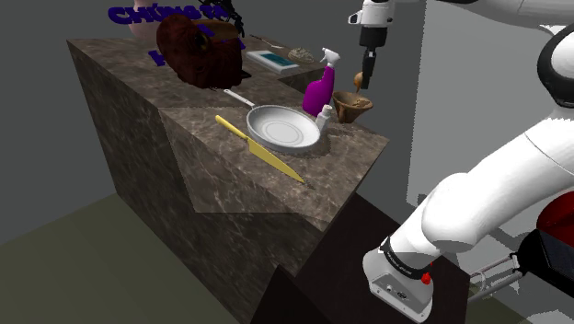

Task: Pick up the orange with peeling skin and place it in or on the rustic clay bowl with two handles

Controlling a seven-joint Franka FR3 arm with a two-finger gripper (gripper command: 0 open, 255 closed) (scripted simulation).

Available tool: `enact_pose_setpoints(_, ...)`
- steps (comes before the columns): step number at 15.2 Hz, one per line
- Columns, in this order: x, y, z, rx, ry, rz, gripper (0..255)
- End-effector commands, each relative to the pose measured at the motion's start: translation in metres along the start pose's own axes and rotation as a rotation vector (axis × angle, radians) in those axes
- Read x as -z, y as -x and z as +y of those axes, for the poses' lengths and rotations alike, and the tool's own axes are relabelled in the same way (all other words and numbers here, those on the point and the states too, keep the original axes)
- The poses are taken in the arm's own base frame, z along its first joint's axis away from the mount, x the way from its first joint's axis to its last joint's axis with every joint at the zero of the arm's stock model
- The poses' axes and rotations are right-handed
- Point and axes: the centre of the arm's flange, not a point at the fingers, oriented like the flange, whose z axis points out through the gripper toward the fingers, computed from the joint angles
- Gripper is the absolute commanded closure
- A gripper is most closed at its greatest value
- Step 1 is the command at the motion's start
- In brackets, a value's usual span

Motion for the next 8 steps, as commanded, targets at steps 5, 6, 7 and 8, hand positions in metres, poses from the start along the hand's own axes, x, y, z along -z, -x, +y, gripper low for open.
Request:
enact_pose_setpoints(5,0.003,0.01,0.079,0.001,0.001,-0.001,255)
enact_pose_setpoints(6,0.004,0.011,0.092,0.001,0.001,-0.001,255)
enact_pose_setpoints(7,0.004,0.013,0.105,0.001,0.001,-0.001,255)
enact_pose_setpoints(8,0.004,0.014,0.118,0.001,0.001,-0.001,255)
